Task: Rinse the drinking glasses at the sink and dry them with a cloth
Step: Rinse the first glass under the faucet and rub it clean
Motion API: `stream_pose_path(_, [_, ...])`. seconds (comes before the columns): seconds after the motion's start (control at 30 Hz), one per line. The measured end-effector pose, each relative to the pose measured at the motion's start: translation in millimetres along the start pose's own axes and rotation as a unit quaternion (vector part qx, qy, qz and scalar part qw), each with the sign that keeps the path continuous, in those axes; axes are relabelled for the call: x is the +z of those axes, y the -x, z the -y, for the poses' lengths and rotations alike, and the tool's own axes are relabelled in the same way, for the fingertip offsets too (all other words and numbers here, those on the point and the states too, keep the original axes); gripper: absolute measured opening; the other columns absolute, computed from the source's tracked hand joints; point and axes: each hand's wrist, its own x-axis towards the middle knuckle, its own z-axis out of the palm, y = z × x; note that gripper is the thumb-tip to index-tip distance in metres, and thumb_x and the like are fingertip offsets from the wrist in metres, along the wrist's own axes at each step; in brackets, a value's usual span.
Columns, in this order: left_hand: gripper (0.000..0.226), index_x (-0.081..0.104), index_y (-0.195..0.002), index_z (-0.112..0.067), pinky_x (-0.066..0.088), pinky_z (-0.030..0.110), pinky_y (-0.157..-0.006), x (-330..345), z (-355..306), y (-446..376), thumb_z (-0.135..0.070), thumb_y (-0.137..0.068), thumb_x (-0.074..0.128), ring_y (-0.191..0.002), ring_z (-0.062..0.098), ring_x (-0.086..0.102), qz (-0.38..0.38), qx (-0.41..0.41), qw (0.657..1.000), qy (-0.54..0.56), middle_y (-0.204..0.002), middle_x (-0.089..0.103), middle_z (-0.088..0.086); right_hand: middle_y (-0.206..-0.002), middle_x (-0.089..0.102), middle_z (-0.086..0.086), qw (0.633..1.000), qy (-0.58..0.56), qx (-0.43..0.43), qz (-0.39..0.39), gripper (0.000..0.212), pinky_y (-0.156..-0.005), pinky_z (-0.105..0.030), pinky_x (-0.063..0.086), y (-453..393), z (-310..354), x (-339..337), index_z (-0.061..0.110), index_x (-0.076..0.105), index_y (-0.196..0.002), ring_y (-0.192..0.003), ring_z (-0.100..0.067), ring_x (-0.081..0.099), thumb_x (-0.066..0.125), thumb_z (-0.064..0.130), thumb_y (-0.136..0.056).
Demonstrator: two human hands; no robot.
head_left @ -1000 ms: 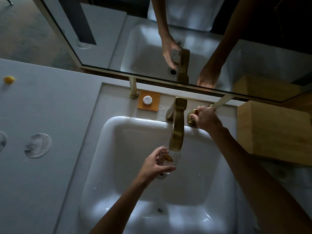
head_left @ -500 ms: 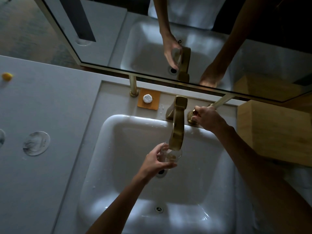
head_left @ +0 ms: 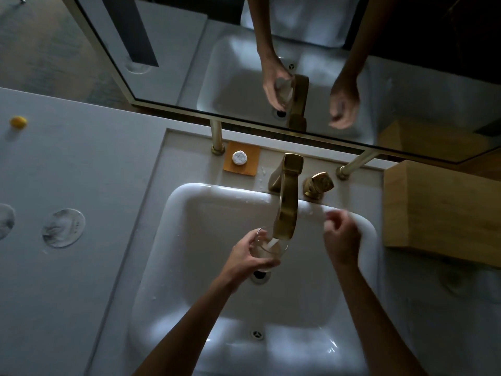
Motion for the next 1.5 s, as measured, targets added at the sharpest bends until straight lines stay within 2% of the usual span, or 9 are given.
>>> stream_pose_path(0.07, [0.083, 0.059, -0.130, -0.024, 0.051, 0.052, -0.104, 0.0, 0.2, 0.0, -0.027, -0.055, 0.094, -0.113, 0.026, 0.068, 0.001, -0.001, 1.000, 0.010, -0.119, 0.072, 0.004, -0.104, 0.067, -0.008, 0.966, -0.143, 0.085, 0.196, 0.043, -0.084, -0.035, 0.053, 25.4, -3.8, 7.7, 0.024, 0.063, -0.103, -0.104, -0.032, 0.064, 0.057, -0.012, -0.081])
stream_pose_path(0.13, [0.086, 0.056, -0.135, -0.025, 0.050, 0.052, -0.105, 1.3, -2.6, 1.3, -0.025, -0.057, 0.093, -0.114, 0.024, 0.068, 0.007, -0.001, 1.000, 0.010, -0.120, 0.073, 0.003, -0.123, 0.063, -0.005, 0.898, -0.231, 0.108, 0.359, 0.068, -0.090, -0.033, 0.048, 49.8, -3.5, 12.8, 0.026, 0.055, -0.124, -0.116, -0.023, 0.058, 0.063, -0.013, -0.069])
stream_pose_path(0.23, [0.088, 0.052, -0.139, -0.022, 0.050, 0.055, -0.104, 2.7, -7.7, 5.4, -0.022, -0.060, 0.091, -0.116, 0.024, 0.068, 0.022, 0.004, 1.000, 0.021, -0.123, 0.071, 0.004, -0.141, 0.055, -0.001, 0.827, -0.310, 0.105, 0.457, 0.094, -0.096, -0.031, 0.047, 73.1, -0.5, 16.1, 0.021, 0.037, -0.146, -0.130, -0.016, 0.052, 0.065, -0.018, -0.065])
stream_pose_path(0.37, [0.074, 0.047, -0.141, -0.023, 0.049, 0.047, -0.108, -3.3, -13.9, 12.5, -0.010, -0.077, 0.081, -0.123, 0.023, 0.063, 0.085, 0.007, 0.995, 0.047, -0.133, 0.066, 0.005, -0.141, 0.053, -0.014, 0.814, -0.364, 0.091, 0.443, 0.088, -0.099, -0.040, 0.049, 74.9, 8.2, 14.6, 0.015, 0.038, -0.146, -0.131, -0.030, 0.051, 0.063, -0.027, -0.073])
stream_pose_path(0.5, [0.068, 0.035, -0.152, -0.018, 0.049, 0.037, -0.104, -15.5, -15.8, 14.5, 0.003, -0.093, 0.063, -0.131, 0.024, 0.056, 0.146, 0.012, 0.988, 0.057, -0.144, 0.057, 0.010, -0.134, 0.058, -0.016, 0.834, -0.352, 0.085, 0.416, 0.072, -0.100, -0.048, 0.049, 68.4, 16.4, 12.9, 0.015, 0.048, -0.139, -0.125, -0.034, 0.055, 0.074, -0.011, -0.077])
stream_pose_path(0.7, [0.075, 0.045, -0.145, -0.020, 0.047, 0.038, -0.108, -19.4, -13.5, 12.7, -0.011, -0.078, 0.078, -0.134, 0.023, 0.053, 0.119, 0.006, 0.992, 0.043, -0.146, 0.056, 0.007, -0.124, 0.068, -0.005, 0.864, -0.309, 0.083, 0.389, 0.066, -0.098, -0.038, 0.052, 66.3, 22.2, 11.0, 0.022, 0.060, -0.129, -0.118, -0.024, 0.063, 0.085, 0.006, -0.071])
stream_pose_path(0.87, [0.081, 0.051, -0.143, -0.014, 0.049, 0.043, -0.108, -22.7, -17.6, 1.3, 0.002, -0.070, 0.082, -0.131, 0.021, 0.057, 0.093, 0.034, 0.995, -0.008, -0.141, 0.061, 0.005, -0.118, 0.072, -0.009, 0.860, -0.326, 0.095, 0.380, 0.068, -0.085, -0.029, 0.054, 56.2, 22.7, 8.3, 0.013, 0.062, -0.127, -0.109, -0.021, 0.067, 0.082, -0.010, -0.066])
stream_pose_path(1.1, [0.070, 0.063, -0.131, -0.010, 0.055, 0.034, -0.097, -32.1, -8.1, -3.4, 0.018, -0.068, 0.078, -0.122, 0.021, 0.063, 0.047, 0.045, 0.998, -0.001, -0.131, 0.069, 0.006, -0.123, 0.070, -0.010, 0.851, -0.331, 0.087, 0.399, 0.064, -0.093, -0.032, 0.054, 55.7, 22.6, 16.7, 0.007, 0.062, -0.127, -0.114, -0.023, 0.065, 0.077, -0.015, -0.069])
stream_pose_path(1.5, [0.080, 0.069, -0.119, -0.035, 0.053, 0.033, -0.101, -27.1, -12.7, -11.2, 0.012, -0.057, 0.086, -0.122, 0.012, 0.063, 0.063, 0.025, 0.998, -0.008, -0.124, 0.072, -0.009, -0.116, 0.072, -0.012, 0.861, -0.333, 0.092, 0.374, 0.062, -0.087, -0.032, 0.057, 53.0, 12.1, 22.4, 0.008, 0.067, -0.120, -0.107, -0.023, 0.067, 0.076, -0.018, -0.065])
